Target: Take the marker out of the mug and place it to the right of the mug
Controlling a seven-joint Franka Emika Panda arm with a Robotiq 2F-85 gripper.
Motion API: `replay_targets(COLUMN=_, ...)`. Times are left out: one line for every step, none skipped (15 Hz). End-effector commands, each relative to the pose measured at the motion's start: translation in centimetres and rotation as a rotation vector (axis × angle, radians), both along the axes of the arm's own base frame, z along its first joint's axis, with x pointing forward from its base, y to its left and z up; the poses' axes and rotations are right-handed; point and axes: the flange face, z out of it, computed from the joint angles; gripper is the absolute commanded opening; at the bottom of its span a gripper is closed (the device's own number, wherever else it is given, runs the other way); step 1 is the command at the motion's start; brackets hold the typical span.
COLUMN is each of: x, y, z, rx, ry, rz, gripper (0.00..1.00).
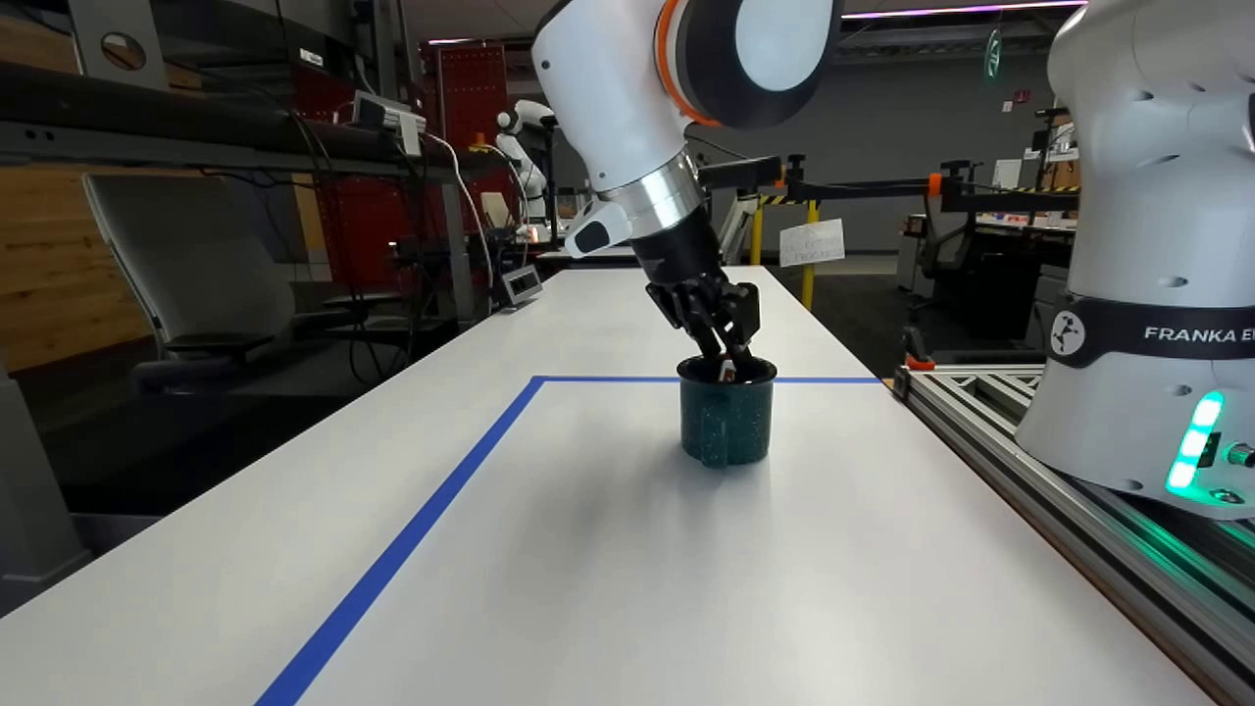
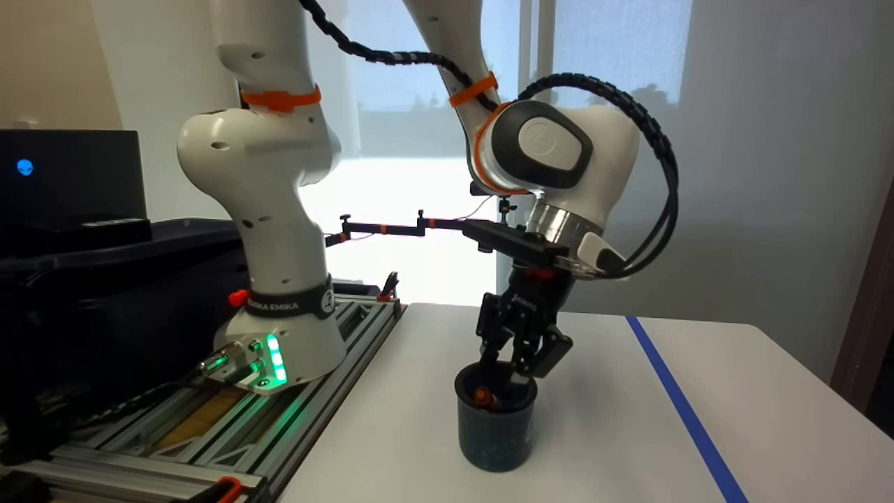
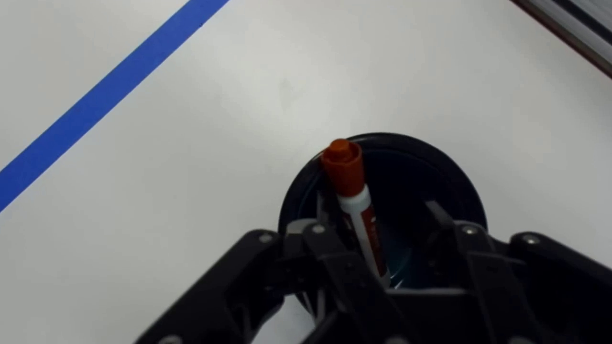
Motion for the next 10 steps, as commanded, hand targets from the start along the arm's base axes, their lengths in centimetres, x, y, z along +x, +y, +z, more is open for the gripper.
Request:
replay_targets(x=0.8, y=-0.5, z=-0.1, rx=0.017, ry=0.002, rz=0.042, gripper=0.29)
replay_targets(x=0.9, y=-0.6, z=-0.2, rx=0.02, ry=0.003, rz=0.05, gripper=0.31)
replay_targets(x=1.0, y=-0.7, z=-0.2, rx=0.026, ry=0.005, rz=0.059, gripper=0.36)
replay_targets(x=1.0, y=-0.8, z=-0.3, rx=0.03, ry=0.006, rz=0.067, gripper=0.29)
replay_targets(x=1.1, y=-0.8, z=-0.4, rx=0.034, ry=0.012, rz=0.077, gripper=0.32)
replay_targets(x=1.1, y=-1.0, z=-0.6, rx=0.037, ry=0.017, rz=0.085, gripper=0.34)
replay_targets(x=1.1, y=-1.1, z=-0.8, rx=0.037, ry=0.021, rz=0.089, gripper=0.36)
replay_targets(x=1.0, y=-1.2, z=-1.0, rx=0.039, ry=0.028, rz=0.094, gripper=0.36)
replay_targets(x=0.9, y=-1.2, z=-1.2, rx=0.039, ry=0.034, rz=0.099, gripper=0.33)
replay_targets(x=0.8, y=-1.3, z=-1.4, rx=0.04, ry=0.039, rz=0.102, gripper=0.32)
